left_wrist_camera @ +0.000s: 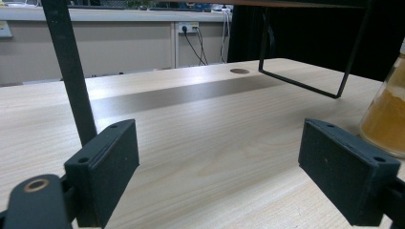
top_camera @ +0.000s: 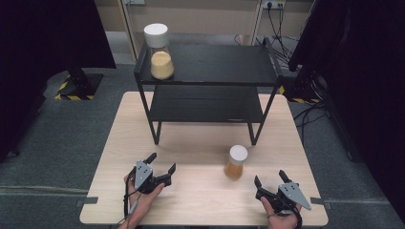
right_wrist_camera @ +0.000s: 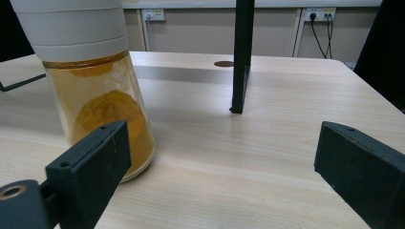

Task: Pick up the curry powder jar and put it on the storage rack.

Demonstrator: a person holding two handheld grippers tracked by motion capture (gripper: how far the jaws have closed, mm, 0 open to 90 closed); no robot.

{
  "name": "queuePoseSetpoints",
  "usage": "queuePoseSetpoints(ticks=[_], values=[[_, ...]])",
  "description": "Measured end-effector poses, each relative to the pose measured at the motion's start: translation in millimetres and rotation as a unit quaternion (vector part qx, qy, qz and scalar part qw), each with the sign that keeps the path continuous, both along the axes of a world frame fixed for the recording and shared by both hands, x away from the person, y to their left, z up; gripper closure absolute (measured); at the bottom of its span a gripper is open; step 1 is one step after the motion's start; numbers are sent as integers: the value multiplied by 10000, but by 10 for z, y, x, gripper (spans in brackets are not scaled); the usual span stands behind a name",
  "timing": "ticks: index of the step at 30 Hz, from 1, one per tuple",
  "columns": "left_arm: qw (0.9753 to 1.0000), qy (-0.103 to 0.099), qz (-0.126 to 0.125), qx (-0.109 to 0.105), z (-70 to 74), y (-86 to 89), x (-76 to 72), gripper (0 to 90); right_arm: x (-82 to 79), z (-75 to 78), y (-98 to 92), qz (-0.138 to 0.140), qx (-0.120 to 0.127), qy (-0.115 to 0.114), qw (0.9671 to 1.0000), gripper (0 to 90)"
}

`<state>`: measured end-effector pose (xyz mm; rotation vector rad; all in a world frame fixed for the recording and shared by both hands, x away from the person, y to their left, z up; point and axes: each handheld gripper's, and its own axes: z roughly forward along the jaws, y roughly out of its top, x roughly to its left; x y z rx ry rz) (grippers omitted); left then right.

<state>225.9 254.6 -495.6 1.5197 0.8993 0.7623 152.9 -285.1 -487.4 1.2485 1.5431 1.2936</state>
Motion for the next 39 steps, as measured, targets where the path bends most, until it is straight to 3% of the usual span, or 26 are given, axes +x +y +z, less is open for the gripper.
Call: queuePoseSetpoints(ticks=[5, 12, 20, 28, 39], values=[[10000, 7, -8, 8, 3, 0, 3, 130, -5, 25, 11, 75, 10, -68, 9999, 55], [10000, -4, -8, 33, 4, -6, 1, 130, 13, 144, 72, 421, 32, -273, 9987, 55], [10000, -4, -26, 41, 5, -5, 4, 130, 156, 306, 239, 825, -35, -421, 9957, 61], [10000, -9, -29, 51, 6, -7, 3, 130, 377, 402, 414, 1008, -343, -309, 9938, 100], [10000, -13, -39, 50, 5, -3, 4, 131, 590, 419, 508, 1076, -404, -113, 9933, 204]])
